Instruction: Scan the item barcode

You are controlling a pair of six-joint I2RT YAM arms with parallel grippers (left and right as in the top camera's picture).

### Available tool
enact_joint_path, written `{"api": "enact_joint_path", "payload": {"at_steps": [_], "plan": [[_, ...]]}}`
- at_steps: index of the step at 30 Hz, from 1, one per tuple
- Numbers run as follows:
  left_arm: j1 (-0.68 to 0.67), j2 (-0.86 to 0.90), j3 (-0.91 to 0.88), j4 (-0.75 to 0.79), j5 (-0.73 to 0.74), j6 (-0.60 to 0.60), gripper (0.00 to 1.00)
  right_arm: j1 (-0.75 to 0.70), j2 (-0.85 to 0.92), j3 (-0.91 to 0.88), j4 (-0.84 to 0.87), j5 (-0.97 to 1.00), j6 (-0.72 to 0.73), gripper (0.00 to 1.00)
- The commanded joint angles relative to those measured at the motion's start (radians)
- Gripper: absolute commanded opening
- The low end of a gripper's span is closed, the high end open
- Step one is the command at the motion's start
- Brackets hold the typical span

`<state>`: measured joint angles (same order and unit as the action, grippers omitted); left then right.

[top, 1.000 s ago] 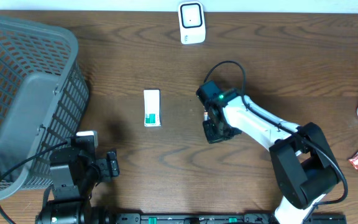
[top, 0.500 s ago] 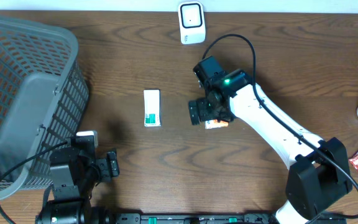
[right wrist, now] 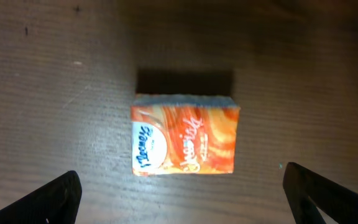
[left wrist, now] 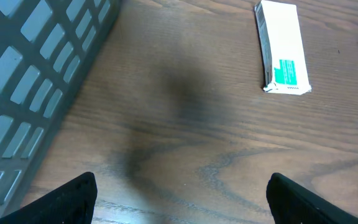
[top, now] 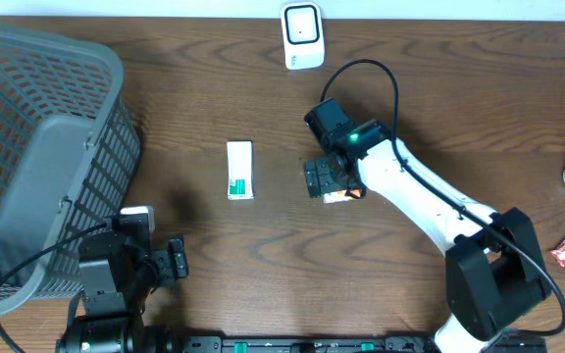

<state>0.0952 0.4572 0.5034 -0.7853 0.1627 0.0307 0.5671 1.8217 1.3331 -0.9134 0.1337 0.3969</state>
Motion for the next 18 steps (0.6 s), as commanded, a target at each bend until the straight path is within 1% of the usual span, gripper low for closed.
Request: {"api": "enact_joint_path", "payload": {"at_steps": [1,7,18], "plan": [[-0.002,-0.002,0.002,0.000,0.009,0.014,0.88,0.006,0.038,-0.007,0.033,0.026,-0.035,0.99],[-0.002,-0.002,0.002,0.000,0.009,0.014,0.88,-0.013,0.097,-0.007,0.041,0.024,-0.027,0.99],[-0.002,-0.002,0.002,0.000,0.009,0.014,0.88,-0.037,0.176,-0.007,0.052,-0.066,-0.011,0.99]]}}
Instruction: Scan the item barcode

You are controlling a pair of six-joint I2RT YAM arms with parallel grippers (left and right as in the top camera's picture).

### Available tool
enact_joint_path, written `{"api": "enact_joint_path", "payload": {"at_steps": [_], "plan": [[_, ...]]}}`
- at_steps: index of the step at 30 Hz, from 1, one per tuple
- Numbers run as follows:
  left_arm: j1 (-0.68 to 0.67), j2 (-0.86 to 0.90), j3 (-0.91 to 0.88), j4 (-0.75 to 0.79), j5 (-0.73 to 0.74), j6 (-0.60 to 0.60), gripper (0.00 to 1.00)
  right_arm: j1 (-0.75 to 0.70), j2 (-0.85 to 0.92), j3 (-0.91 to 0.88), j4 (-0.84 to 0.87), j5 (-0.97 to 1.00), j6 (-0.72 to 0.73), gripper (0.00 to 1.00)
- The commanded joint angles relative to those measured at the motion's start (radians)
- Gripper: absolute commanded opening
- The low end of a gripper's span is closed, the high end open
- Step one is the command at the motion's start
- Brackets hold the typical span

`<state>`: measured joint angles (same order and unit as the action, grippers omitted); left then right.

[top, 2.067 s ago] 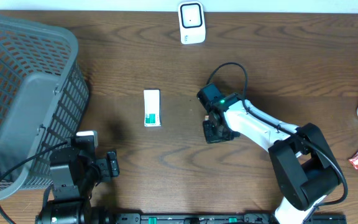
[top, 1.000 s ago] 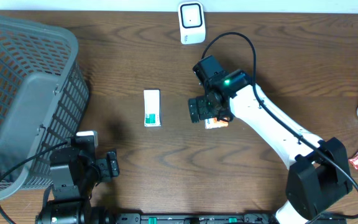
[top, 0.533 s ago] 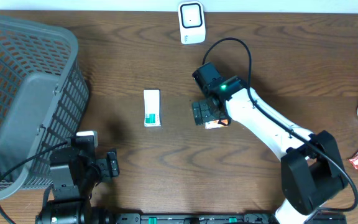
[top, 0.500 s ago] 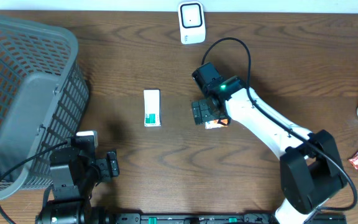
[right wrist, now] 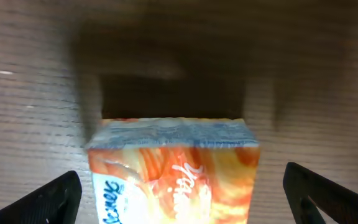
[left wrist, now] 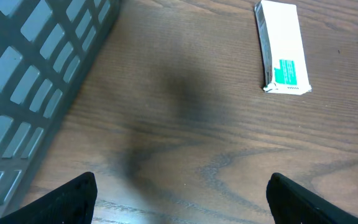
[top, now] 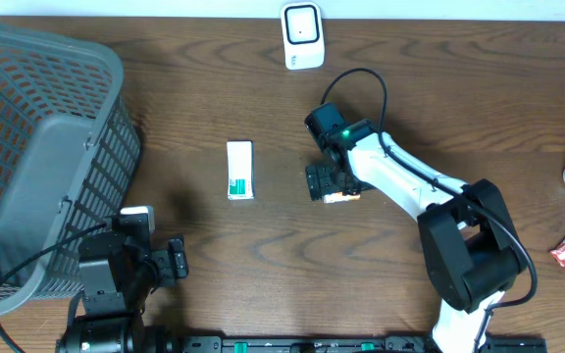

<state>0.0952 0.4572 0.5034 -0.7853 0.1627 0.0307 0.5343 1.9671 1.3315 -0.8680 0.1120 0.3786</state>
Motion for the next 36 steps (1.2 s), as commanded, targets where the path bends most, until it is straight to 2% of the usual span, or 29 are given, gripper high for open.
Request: {"api": "enact_joint_path", "payload": {"at_steps": [1,9,21,29,36], "plan": [[-0.002,-0.002,0.002,0.000,0.009,0.014,0.88,-0.005,0.037,-0.006,0.010,-0.063,0.006,0.99],[-0.002,-0.002,0.002,0.000,0.009,0.014,0.88,-0.006,0.072,-0.006,0.035,-0.095,0.020,0.99],[-0.002,-0.002,0.002,0.000,0.009,0.014,0.88,-0.010,0.076,-0.006,0.046,-0.096,0.045,0.74],[-0.002,-0.002,0.002,0.000,0.009,0.014,0.88,-0.010,0.075,0.003,0.040,-0.162,0.055,0.72],[-0.002,-0.002,0.002,0.000,0.009,0.014,0.88,-0.013,0.075,0.086,-0.083,-0.216,0.055,0.62]]}}
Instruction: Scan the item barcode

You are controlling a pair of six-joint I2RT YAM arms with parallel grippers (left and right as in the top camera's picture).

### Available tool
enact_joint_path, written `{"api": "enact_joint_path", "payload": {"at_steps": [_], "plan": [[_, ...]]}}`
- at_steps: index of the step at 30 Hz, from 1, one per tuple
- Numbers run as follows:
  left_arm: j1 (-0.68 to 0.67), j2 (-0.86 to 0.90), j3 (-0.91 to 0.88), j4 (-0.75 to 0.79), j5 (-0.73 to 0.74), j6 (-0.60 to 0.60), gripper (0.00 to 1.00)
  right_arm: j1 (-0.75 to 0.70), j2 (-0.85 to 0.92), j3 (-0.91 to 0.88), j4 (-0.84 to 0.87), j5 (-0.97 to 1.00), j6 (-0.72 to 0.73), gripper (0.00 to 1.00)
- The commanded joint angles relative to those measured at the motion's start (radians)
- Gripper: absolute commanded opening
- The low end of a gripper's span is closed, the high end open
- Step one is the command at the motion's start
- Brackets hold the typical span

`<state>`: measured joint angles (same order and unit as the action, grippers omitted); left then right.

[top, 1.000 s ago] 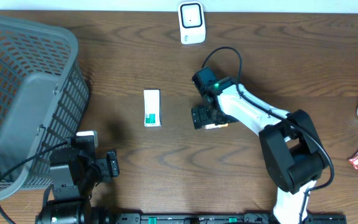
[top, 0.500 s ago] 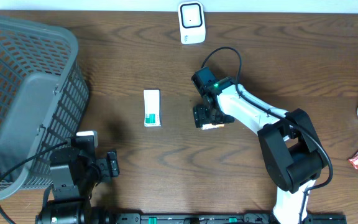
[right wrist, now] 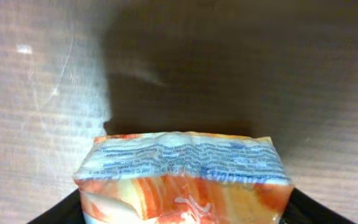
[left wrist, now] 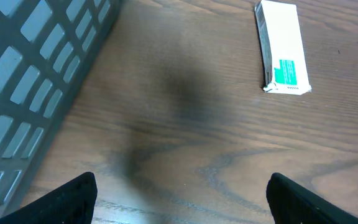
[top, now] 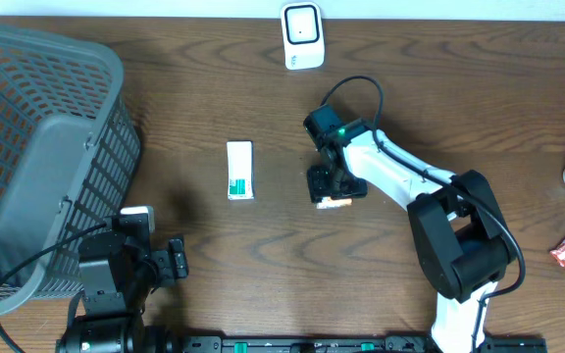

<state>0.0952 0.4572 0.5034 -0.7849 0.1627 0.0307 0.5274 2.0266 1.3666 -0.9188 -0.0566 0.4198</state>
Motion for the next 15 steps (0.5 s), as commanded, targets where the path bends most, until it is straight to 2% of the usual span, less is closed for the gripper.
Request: {"api": "enact_joint_path", "payload": {"at_steps": [1,9,15], "plan": [[-0.002,-0.002,0.002,0.000,0.009,0.014,0.88,-0.006,0.016,0.072,-0.066,-0.055,0.013,0.61],[-0.002,-0.002,0.002,0.000,0.009,0.014,0.88,-0.006,0.016,0.201,-0.272,-0.151,0.013,0.63],[-0.002,-0.002,0.002,0.000,0.009,0.014,0.88,-0.016,0.016,0.227,-0.386,-0.239,-0.004,0.63]]}}
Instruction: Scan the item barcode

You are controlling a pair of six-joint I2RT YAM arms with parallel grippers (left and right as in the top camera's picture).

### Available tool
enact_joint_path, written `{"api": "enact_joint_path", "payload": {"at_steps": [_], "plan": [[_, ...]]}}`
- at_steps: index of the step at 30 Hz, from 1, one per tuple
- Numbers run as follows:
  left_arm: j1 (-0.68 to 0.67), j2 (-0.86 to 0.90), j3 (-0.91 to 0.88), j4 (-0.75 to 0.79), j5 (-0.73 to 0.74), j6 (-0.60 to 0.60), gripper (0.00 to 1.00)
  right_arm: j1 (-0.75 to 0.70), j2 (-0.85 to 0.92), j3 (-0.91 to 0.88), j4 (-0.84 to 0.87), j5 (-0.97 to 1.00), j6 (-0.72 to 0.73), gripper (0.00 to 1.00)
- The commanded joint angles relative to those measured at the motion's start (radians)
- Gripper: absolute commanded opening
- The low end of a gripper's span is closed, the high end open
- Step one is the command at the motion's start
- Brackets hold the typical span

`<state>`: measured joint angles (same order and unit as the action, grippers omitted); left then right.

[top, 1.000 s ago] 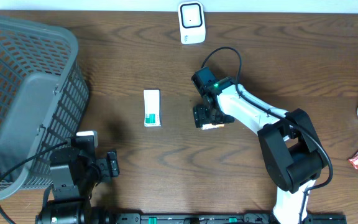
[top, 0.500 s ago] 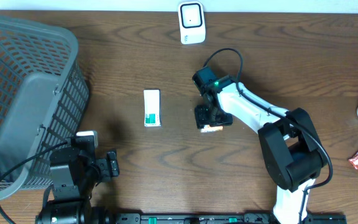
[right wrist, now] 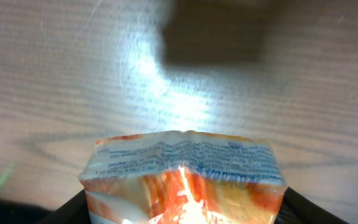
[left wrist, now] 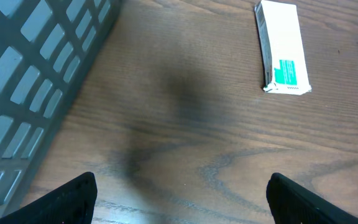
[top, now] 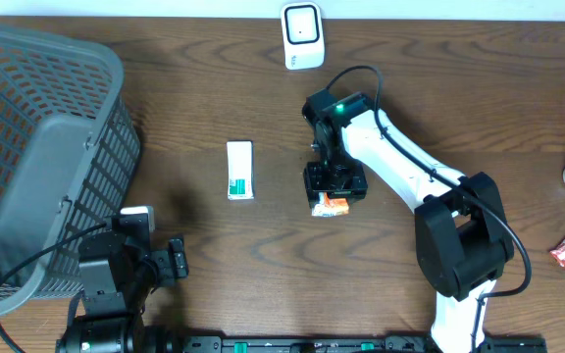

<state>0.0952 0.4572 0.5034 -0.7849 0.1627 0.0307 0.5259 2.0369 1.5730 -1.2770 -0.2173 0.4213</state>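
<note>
An orange tissue pack (right wrist: 182, 180) with blue small print along its top edge is pinched and creased between my right gripper's fingers (right wrist: 289, 206), held above the table with its shadow apart from it. From overhead, my right gripper (top: 333, 196) is shut on the pack (top: 330, 206) at mid-table. The white barcode scanner (top: 302, 36) stands at the far edge, beyond the gripper. My left gripper (left wrist: 179, 208) stands open near the front left with nothing between its fingers.
A white and green box (top: 239, 170) lies left of the pack, also in the left wrist view (left wrist: 283, 46). A grey mesh basket (top: 37, 147) fills the left side. A green-capped bottle and an orange-red packet sit at the right edge.
The right gripper's fingers, then at the sides of the pack lying on the table, now squeeze it and hold it off the wood. The left arm has not moved.
My right gripper was open above the orange pack lying flat on the table. Then it was lower, the pack close below. Then its fingers flanked the pack. Now the pack is gripped and raised. The left arm, box and scanner stayed put.
</note>
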Motion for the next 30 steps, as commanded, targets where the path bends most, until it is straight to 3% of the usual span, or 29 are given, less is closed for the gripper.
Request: {"api": "enact_joint_path", "payload": {"at_steps": [1,15,30], "plan": [[-0.002,-0.002,0.002,0.000,0.009,0.014,0.88,-0.017,0.005,0.020,-0.040,-0.097,-0.016,0.62],[-0.002,-0.002,0.002,0.000,0.009,0.014,0.88,-0.048,0.005,0.020,-0.122,-0.282,-0.079,0.67],[-0.002,-0.002,0.002,0.000,0.009,0.014,0.88,-0.061,0.005,0.020,-0.064,-0.268,-0.086,0.66]]}}
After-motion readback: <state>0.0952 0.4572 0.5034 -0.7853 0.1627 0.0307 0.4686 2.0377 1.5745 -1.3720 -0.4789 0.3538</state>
